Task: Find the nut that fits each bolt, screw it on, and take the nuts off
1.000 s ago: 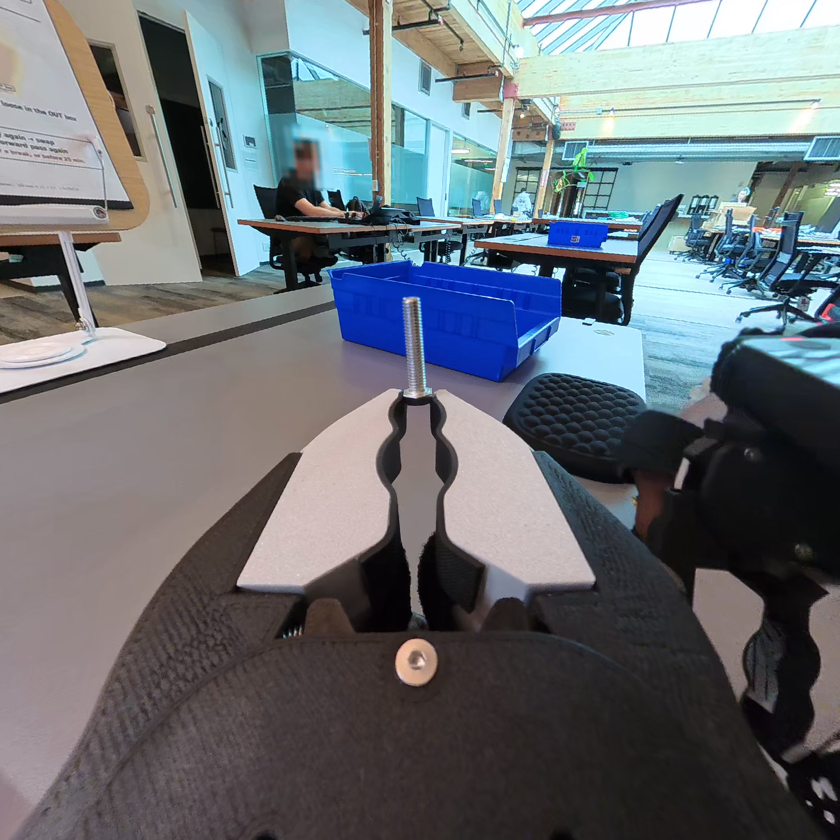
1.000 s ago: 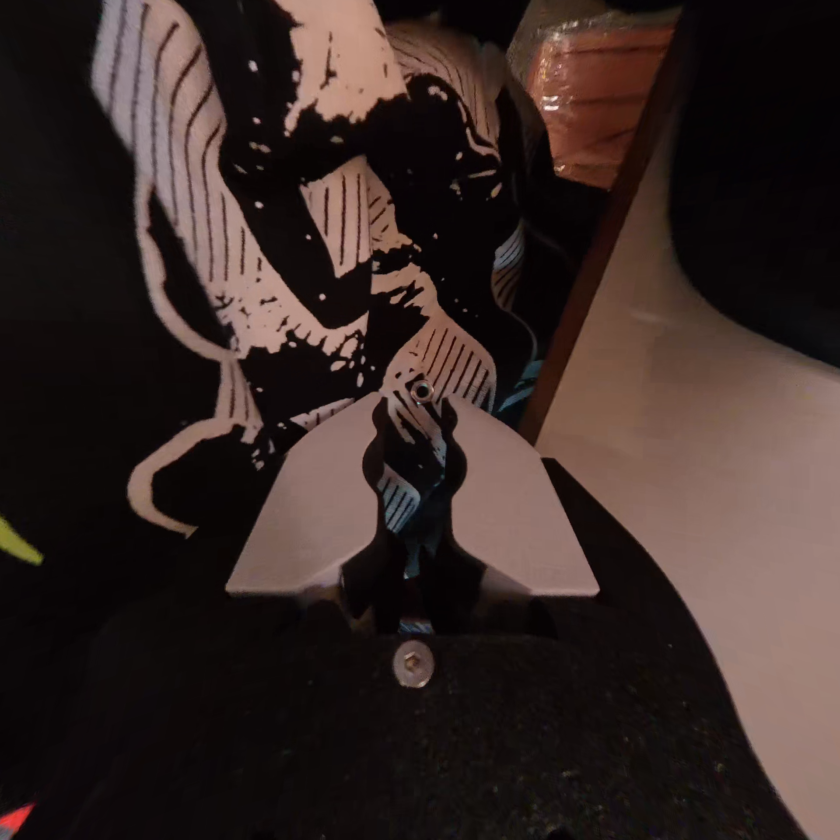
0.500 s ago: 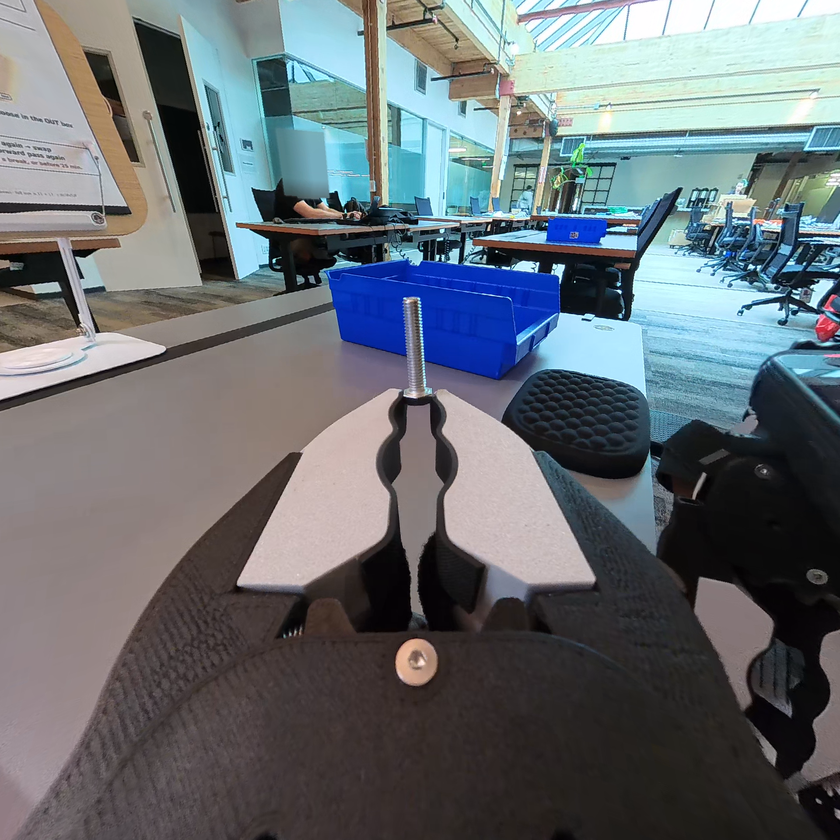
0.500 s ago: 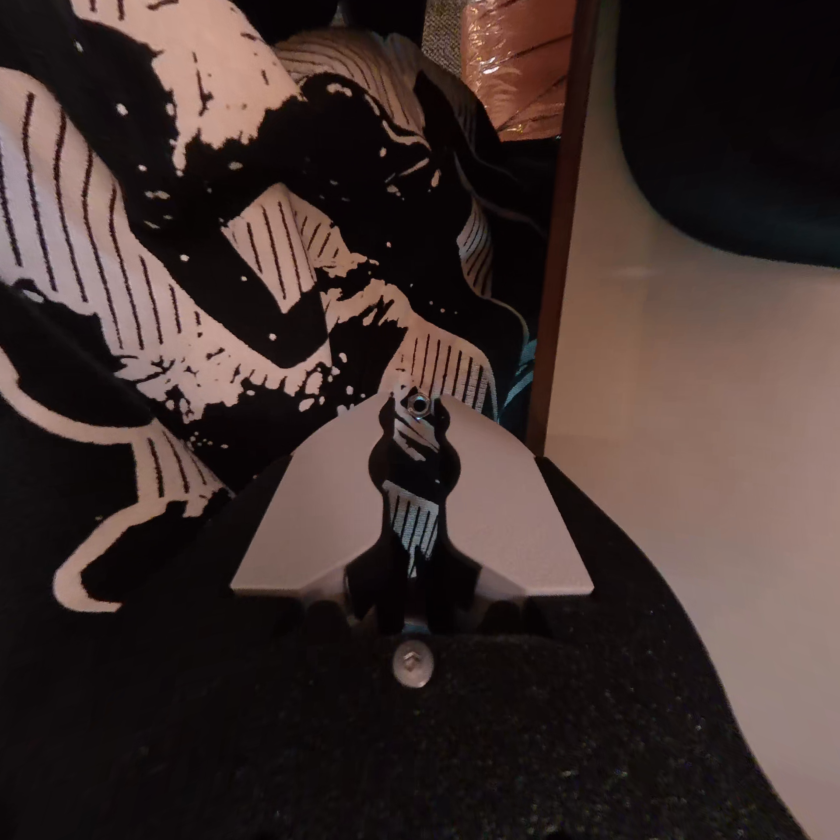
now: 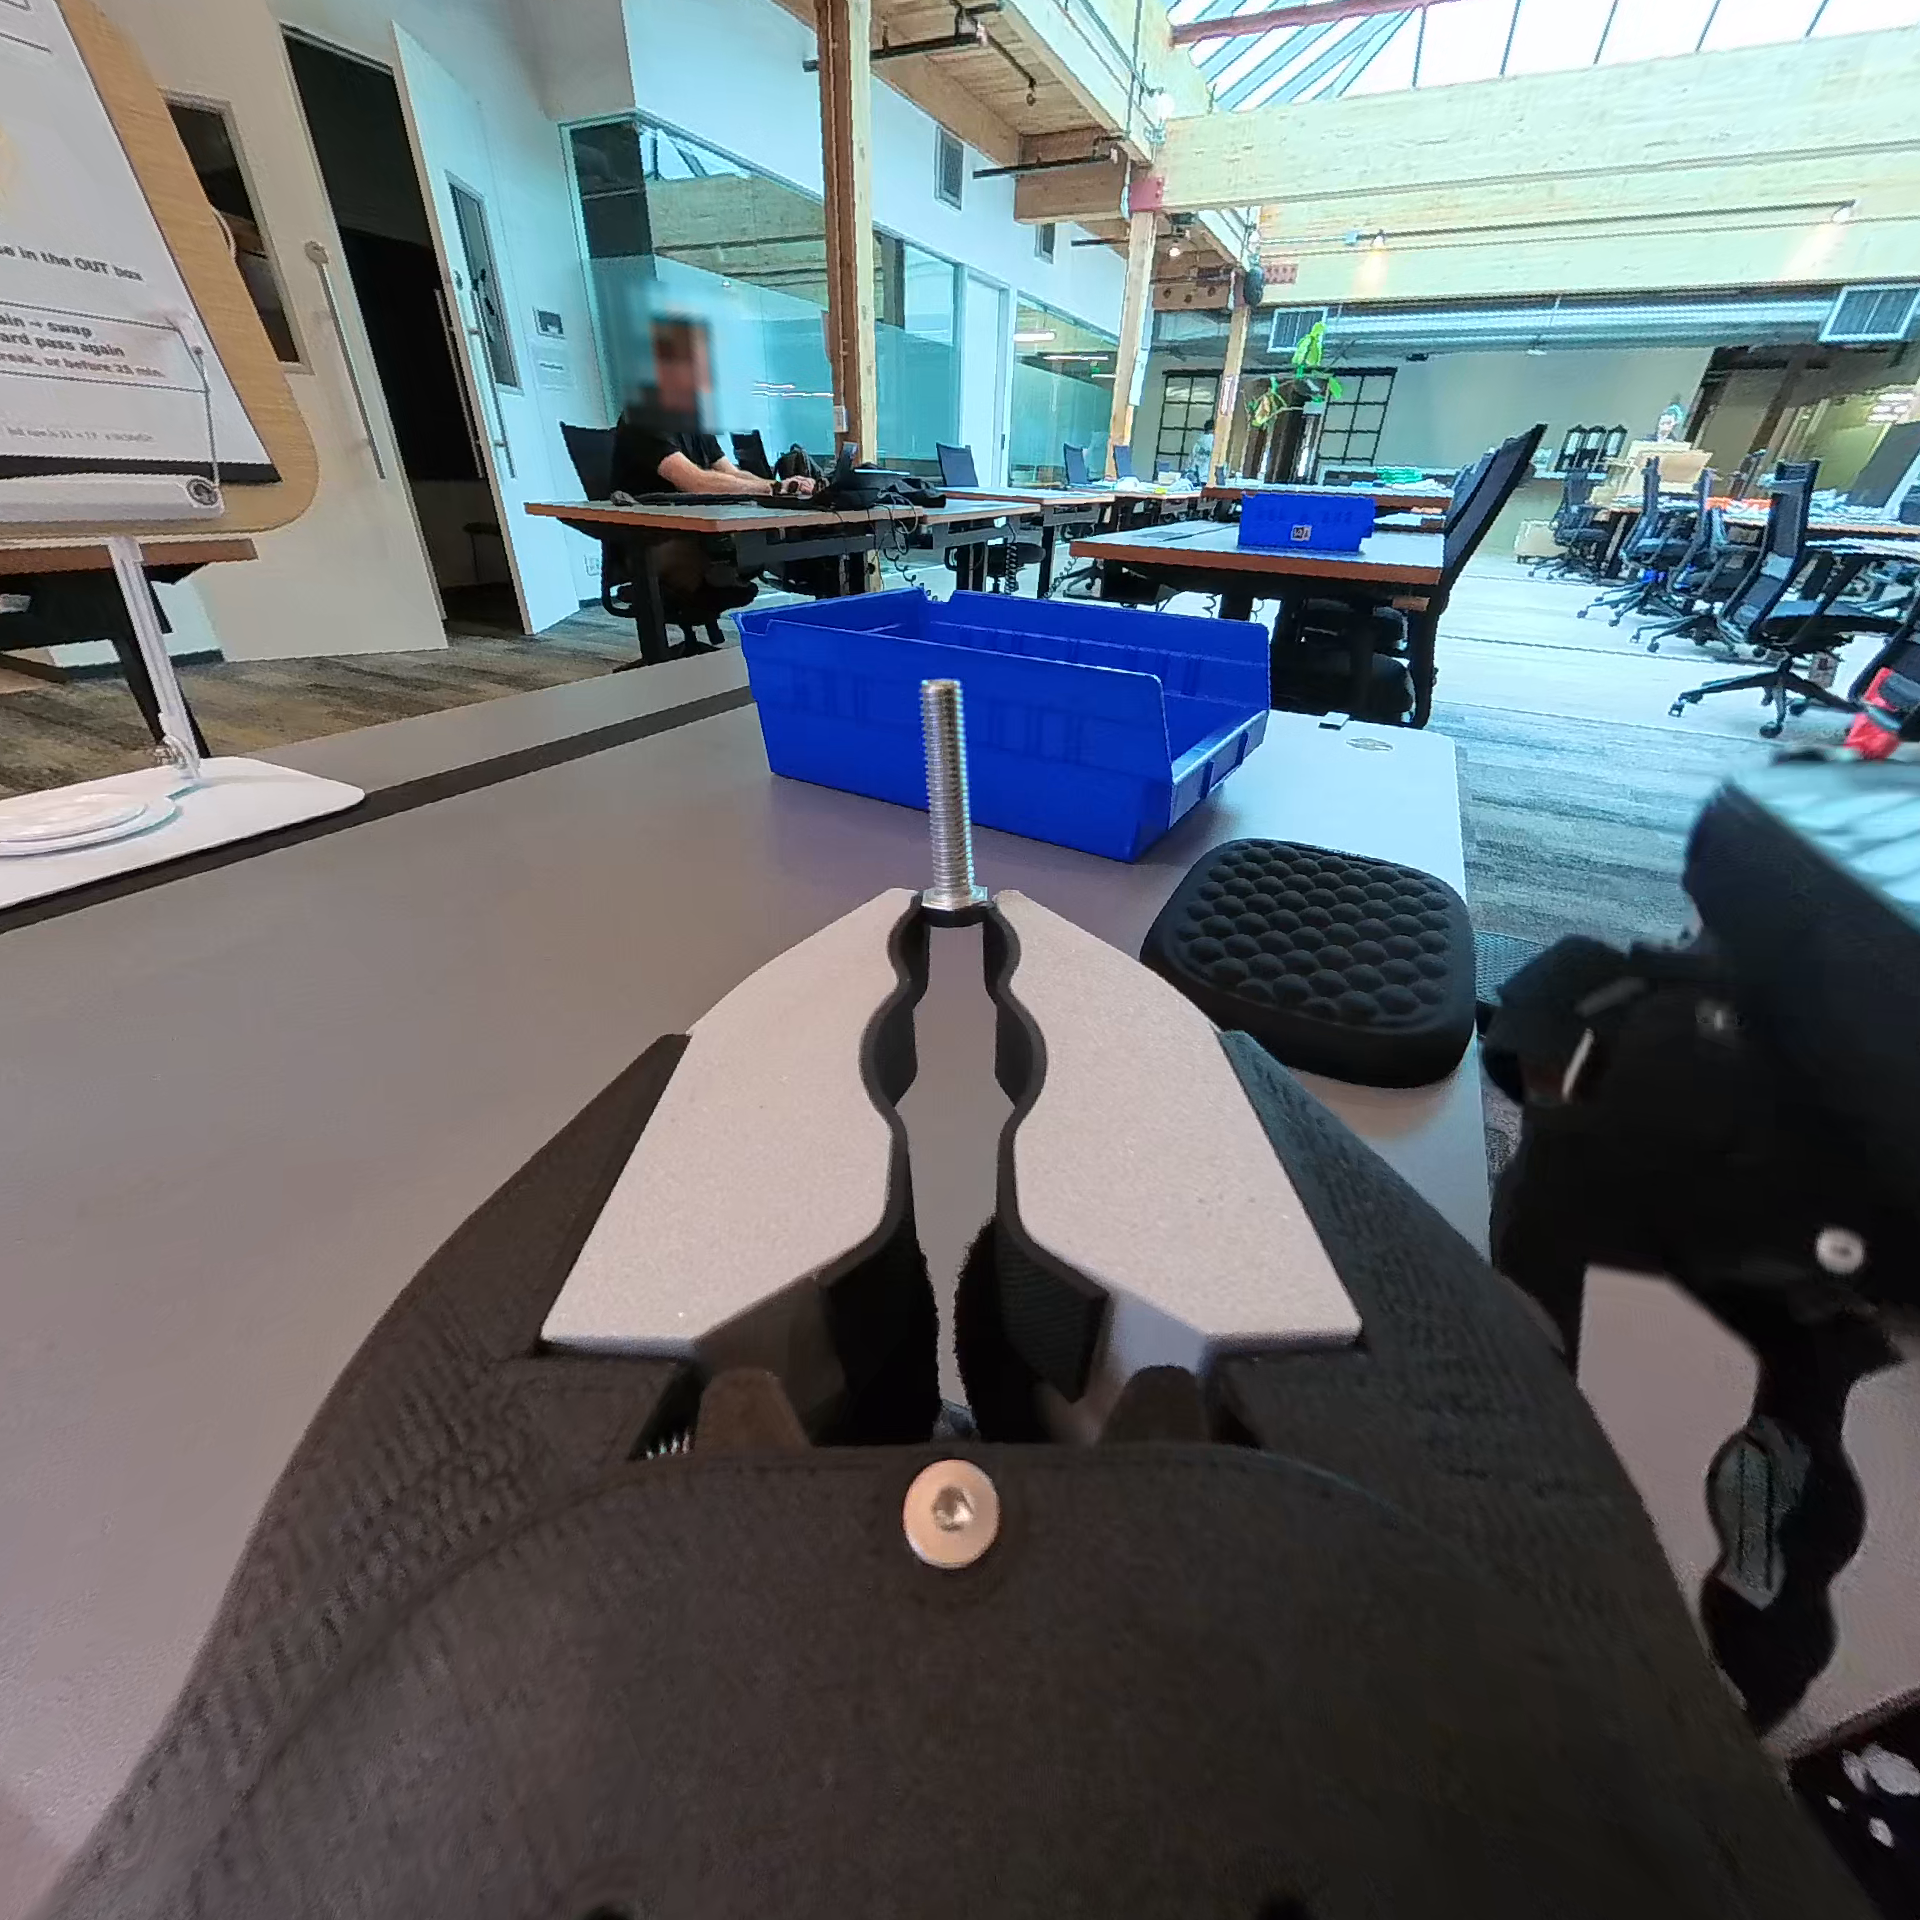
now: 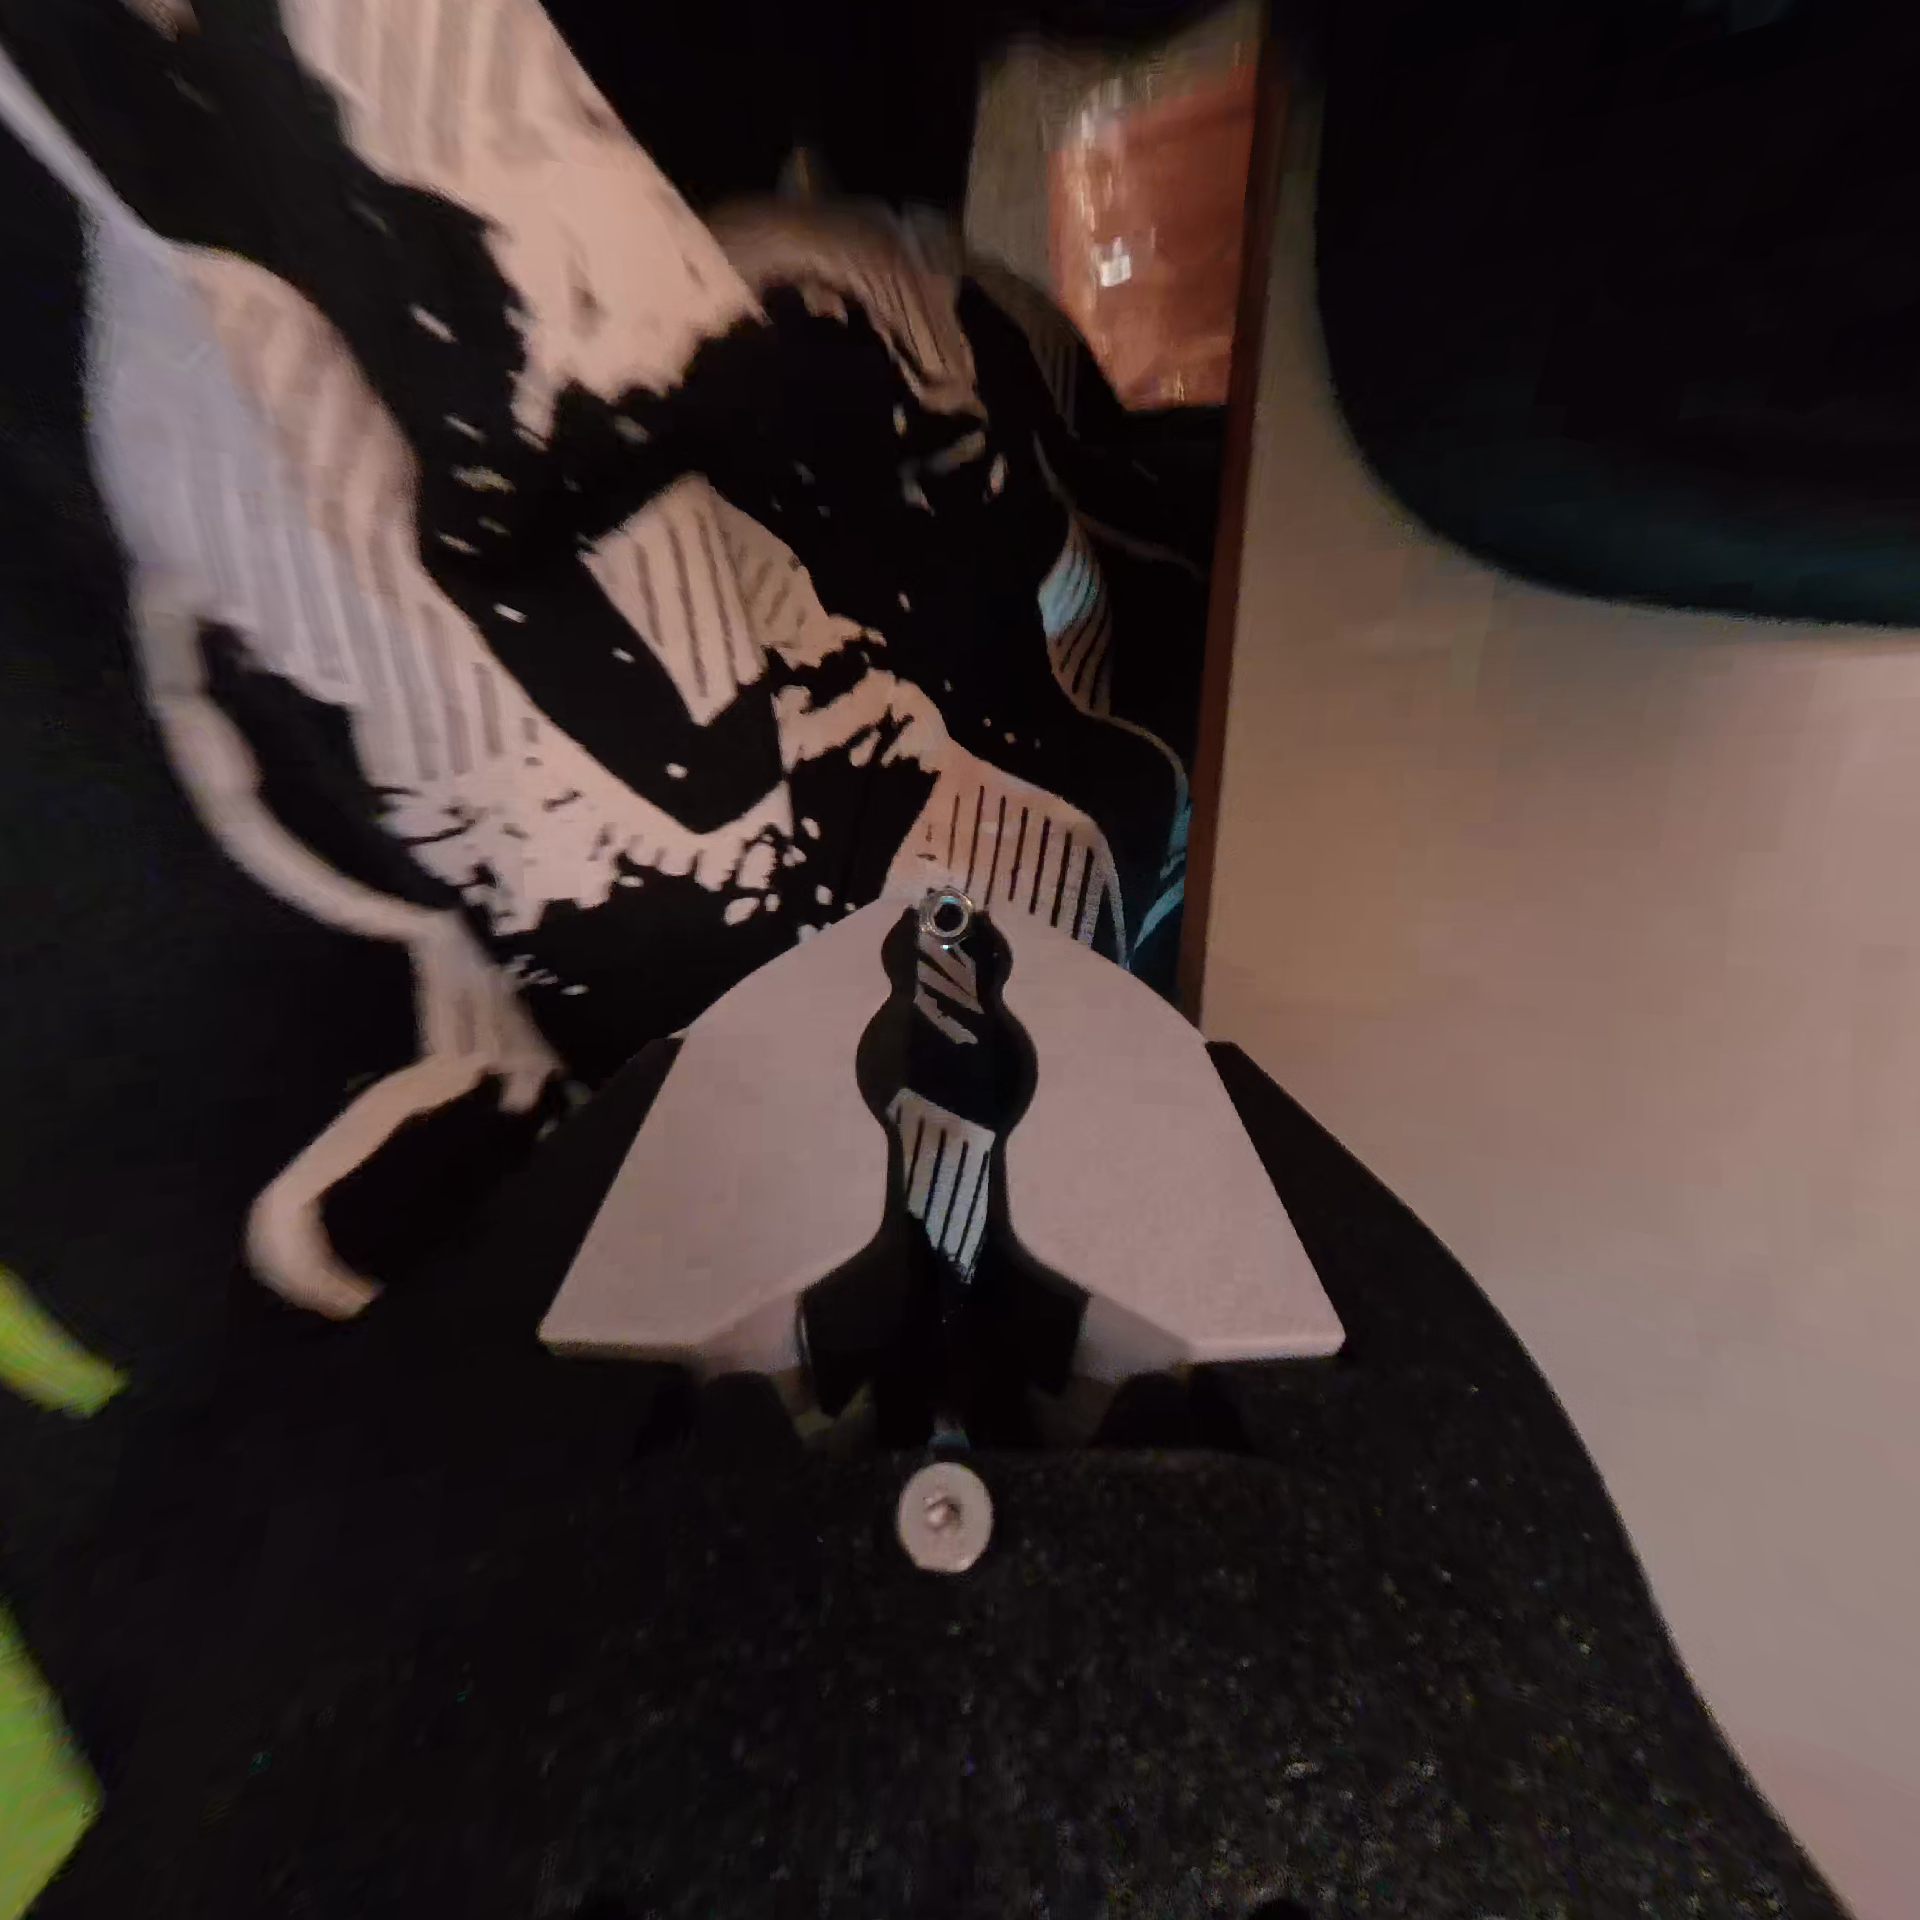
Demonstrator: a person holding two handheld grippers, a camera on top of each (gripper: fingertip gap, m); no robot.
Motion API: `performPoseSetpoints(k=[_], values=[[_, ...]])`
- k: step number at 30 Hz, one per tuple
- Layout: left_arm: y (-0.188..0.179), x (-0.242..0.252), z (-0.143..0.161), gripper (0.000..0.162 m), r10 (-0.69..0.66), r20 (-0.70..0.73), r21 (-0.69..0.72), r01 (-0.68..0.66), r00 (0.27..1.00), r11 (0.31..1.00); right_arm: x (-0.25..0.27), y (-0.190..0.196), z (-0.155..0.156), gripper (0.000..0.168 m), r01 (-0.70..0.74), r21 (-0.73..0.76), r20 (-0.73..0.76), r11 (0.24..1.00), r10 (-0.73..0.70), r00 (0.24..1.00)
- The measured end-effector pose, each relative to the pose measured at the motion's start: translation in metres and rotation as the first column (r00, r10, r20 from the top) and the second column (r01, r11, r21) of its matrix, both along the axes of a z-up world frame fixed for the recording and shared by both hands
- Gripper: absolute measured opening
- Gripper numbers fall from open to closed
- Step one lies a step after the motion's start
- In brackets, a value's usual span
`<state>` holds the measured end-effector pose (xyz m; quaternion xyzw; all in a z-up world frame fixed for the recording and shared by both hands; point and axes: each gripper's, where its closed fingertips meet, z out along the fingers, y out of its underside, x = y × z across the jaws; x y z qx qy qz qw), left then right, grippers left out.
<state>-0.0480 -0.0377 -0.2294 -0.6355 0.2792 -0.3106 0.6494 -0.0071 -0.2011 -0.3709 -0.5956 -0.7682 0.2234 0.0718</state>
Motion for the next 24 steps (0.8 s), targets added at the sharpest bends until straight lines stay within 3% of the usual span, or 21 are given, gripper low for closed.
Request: performPoseSetpoints(k=[1, 4, 7, 12, 16, 24], values=[[0.0, 0.0, 0.0, 0.01, -0.005, 0.001, 0.0, 0.005, 1.0, 1.0, -0.002, 0.001, 0.014, 0.01, 0.001, -0.028, -0.047, 1.0, -0.002, 0.999], [-0.001, 0.002, -0.001, 0.01, -0.033, 0.002, -0.01, 0.033, 0.999, 0.999, -0.005, 0.016, 0.074, 0.01, 0.002, -0.089, -0.234, 0.996, -0.023, 0.972], [-0.005, 0.007, -0.001, 0.01, -0.078, -0.009, -0.015, 0.078, 0.997, 0.997, 0.001, 0.051, 0.135, 0.01, 0.015, -0.039, -0.377, 0.999, -0.029, 0.926], [-0.013, 0.022, -0.004, 0.01, -0.191, -0.076, -0.028, 0.189, 0.979, 0.982, 0.005, 0.109, 0.195, 0.01, -0.011, 0.127, -0.411, 0.992, 0.063, 0.91], [-0.02, 0.036, -0.005, 0.01, -0.284, -0.119, -0.031, 0.283, 0.951, 0.959, -0.007, 0.134, 0.205, 0.01, -0.124, 0.186, -0.367, 0.975, 0.185, 0.912], [-0.028, 0.041, -0.011, 0.01, -0.357, -0.123, -0.049, 0.353, 0.926, 0.934, -0.016, 0.13, 0.187, 0.01, -0.374, 0.185, -0.234, 0.909, 0.41, 0.881]])
